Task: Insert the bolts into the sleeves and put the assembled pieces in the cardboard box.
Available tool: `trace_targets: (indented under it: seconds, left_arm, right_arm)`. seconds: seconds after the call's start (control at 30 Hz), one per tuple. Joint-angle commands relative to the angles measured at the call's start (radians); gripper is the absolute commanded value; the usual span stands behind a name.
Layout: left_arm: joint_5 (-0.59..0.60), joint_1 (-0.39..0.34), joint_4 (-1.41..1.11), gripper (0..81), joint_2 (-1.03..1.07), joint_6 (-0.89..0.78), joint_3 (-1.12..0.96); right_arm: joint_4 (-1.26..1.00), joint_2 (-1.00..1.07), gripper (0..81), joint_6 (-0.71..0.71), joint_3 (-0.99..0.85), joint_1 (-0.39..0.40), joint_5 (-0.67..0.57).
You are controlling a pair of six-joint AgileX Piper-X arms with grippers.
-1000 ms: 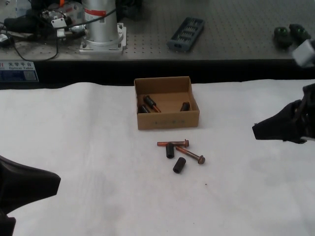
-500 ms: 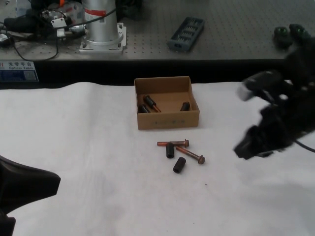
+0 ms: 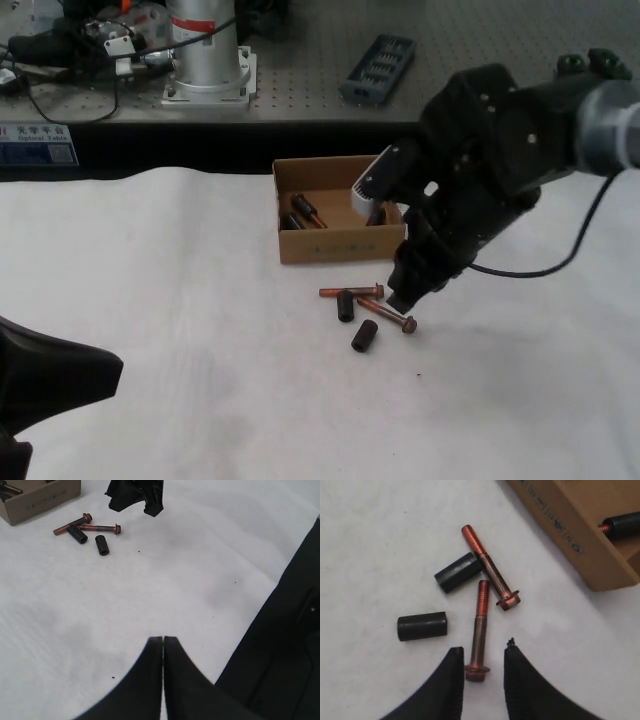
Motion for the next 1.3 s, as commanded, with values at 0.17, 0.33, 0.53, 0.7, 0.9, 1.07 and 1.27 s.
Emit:
trace_targets:
  seconds: [0.17, 0.33, 0.53, 0.7, 0.9, 1.07, 1.27]
  left_arm:
    - [0.001, -0.003, -0.006, 0.7, 0.005, -0.008, -0.003]
    - [0.001, -0.003, -0.014, 0.7, 0.015, -0.008, 0.003]
    - [0.001, -0.003, -0.023, 0.7, 0.05, -0.008, 0.005]
    - [0.001, -0.003, -0.035, 0.7, 0.082, -0.008, 0.005]
    - [0.001, -0.003, -0.067, 0.7, 0.11, -0.008, 0.005]
    - [0.001, -0.003, -0.067, 0.7, 0.109, -0.012, 0.005]
    - [0.001, -0.003, -0.067, 0.7, 0.109, -0.012, 0.005]
  right_arm:
    - [0.015, 0.078, 21.6, -0.014, -0.063, 0.004, -0.011]
    - [0.028, 0.093, 21.8, -0.014, -0.063, 0.008, -0.036]
    - [0.017, 0.113, 21.8, -0.014, -0.063, 0.012, -0.037]
    - [0.017, 0.12, 21.8, -0.014, -0.063, 0.012, -0.041]
    - [0.017, 0.152, 21.8, -0.014, -0.063, 0.013, -0.041]
    - [0.007, 0.169, 21.8, -0.014, -0.063, 0.013, -0.041]
    - [0.007, 0.187, 21.8, -0.014, -0.063, 0.013, -0.041]
